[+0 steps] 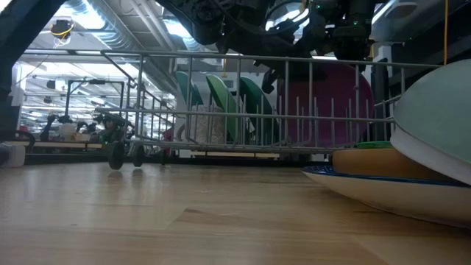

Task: Sort dishes
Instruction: Put the purple plate in the dish rack

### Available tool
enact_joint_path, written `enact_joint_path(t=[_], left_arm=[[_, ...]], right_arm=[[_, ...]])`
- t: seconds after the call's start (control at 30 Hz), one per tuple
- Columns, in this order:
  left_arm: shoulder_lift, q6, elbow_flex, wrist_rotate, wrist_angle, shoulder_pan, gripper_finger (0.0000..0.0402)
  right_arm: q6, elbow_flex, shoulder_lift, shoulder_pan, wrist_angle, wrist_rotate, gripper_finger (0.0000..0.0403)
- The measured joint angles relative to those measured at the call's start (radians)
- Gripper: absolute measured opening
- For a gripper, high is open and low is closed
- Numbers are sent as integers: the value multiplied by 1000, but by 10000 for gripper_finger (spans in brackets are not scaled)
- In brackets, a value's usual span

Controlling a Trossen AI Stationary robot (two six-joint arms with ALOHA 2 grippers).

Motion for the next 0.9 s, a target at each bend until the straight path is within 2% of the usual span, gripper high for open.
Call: enact_joint_path(t=[0.63,0.9], left_arm=[[0,14,0,1,18,47,1],[0,16,0,2,94,52,1]], right_arm=[[-1,0,-2,0,-2,-38,144],[-1,0,-2,0,20,26,144]])
